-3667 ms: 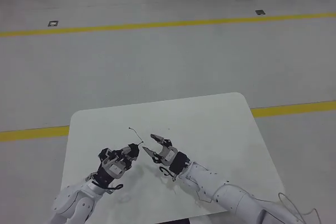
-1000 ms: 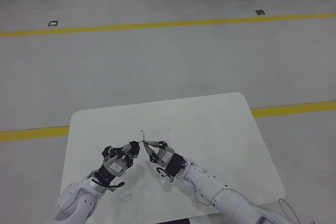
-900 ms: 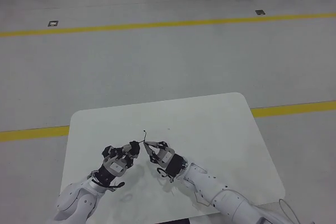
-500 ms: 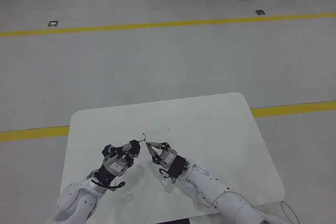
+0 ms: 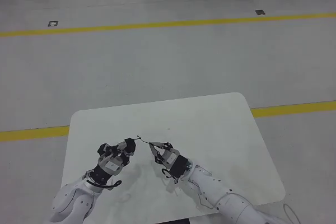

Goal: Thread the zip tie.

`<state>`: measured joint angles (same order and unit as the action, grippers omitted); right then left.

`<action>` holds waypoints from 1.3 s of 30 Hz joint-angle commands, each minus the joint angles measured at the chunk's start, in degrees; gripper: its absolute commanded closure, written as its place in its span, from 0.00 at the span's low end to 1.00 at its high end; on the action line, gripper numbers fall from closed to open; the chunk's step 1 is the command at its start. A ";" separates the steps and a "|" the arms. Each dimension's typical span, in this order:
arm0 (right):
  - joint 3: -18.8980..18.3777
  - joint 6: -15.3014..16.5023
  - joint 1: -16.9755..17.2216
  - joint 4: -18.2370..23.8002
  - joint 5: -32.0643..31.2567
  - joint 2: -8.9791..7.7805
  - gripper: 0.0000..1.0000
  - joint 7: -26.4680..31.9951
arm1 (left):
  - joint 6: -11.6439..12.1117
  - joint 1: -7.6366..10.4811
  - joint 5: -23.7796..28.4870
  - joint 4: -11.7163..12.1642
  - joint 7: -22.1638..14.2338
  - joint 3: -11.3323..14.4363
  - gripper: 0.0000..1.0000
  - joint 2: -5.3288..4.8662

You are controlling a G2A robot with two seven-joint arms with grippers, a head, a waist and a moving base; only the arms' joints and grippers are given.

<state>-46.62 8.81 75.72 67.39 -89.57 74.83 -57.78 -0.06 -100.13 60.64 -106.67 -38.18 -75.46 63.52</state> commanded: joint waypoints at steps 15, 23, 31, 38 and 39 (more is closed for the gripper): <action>-1.66 0.53 1.56 0.81 -0.39 -0.51 1.00 1.05 | 0.17 -0.11 0.59 -0.12 -0.28 -0.59 1.00 -0.02; -1.93 0.43 2.00 1.08 0.03 -0.52 0.00 0.72 | 0.24 -0.06 0.29 0.29 -0.27 -0.37 1.00 0.02; -4.52 2.90 4.12 2.38 4.42 -0.97 0.00 -3.09 | 1.37 -0.07 -0.88 0.92 0.92 -0.11 1.00 0.10; -9.58 8.78 7.52 5.79 7.85 -2.54 0.00 -6.79 | 2.16 -0.14 -1.15 2.22 1.20 0.51 1.00 0.22; -10.38 9.41 8.10 6.59 8.13 -2.79 0.00 -7.04 | 2.20 -0.14 -1.18 2.39 1.22 0.58 1.00 0.23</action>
<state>-55.96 17.51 83.17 73.11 -81.82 72.33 -64.55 2.10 -100.27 59.50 -104.50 -36.98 -74.97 63.74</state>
